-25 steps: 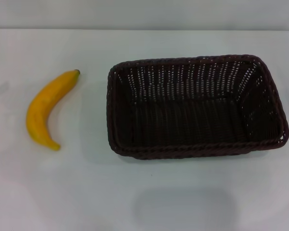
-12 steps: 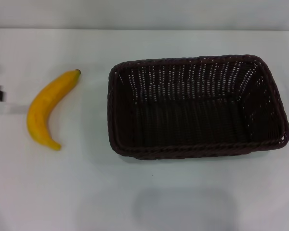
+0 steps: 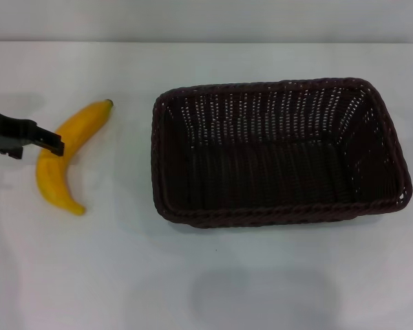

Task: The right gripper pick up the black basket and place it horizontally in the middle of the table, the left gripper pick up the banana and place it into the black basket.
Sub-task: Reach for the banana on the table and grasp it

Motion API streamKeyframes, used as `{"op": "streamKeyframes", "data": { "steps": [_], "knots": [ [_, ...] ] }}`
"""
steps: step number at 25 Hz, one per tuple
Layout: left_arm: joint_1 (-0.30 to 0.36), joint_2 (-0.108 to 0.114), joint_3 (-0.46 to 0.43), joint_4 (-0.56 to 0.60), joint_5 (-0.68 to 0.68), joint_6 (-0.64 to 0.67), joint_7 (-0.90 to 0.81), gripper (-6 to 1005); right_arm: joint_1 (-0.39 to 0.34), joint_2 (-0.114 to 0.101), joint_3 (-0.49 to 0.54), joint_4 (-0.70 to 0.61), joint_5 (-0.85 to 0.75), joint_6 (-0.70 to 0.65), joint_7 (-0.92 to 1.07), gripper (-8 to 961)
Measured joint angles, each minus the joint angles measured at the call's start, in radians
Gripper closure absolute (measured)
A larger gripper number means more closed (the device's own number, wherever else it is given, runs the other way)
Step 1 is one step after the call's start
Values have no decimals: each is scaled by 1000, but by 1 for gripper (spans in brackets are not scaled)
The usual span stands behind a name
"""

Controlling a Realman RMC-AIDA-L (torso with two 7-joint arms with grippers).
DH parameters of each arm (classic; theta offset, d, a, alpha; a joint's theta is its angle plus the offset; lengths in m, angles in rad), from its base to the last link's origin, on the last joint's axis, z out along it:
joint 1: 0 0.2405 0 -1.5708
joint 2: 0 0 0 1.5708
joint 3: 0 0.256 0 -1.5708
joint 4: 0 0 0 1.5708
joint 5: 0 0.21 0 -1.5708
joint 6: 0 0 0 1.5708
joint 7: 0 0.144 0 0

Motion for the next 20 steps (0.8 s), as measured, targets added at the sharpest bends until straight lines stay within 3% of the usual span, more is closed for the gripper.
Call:
{"op": "streamKeyframes", "data": {
  "steps": [9, 20],
  "knots": [
    [10, -28, 0, -21, -2, 56, 16, 235, 10, 2, -3, 9, 1, 0, -5, 124],
    [-21, -29, 39, -76, 23, 86, 11, 255, 11, 2, -4, 15, 1, 0, -5, 124]
  ]
}}
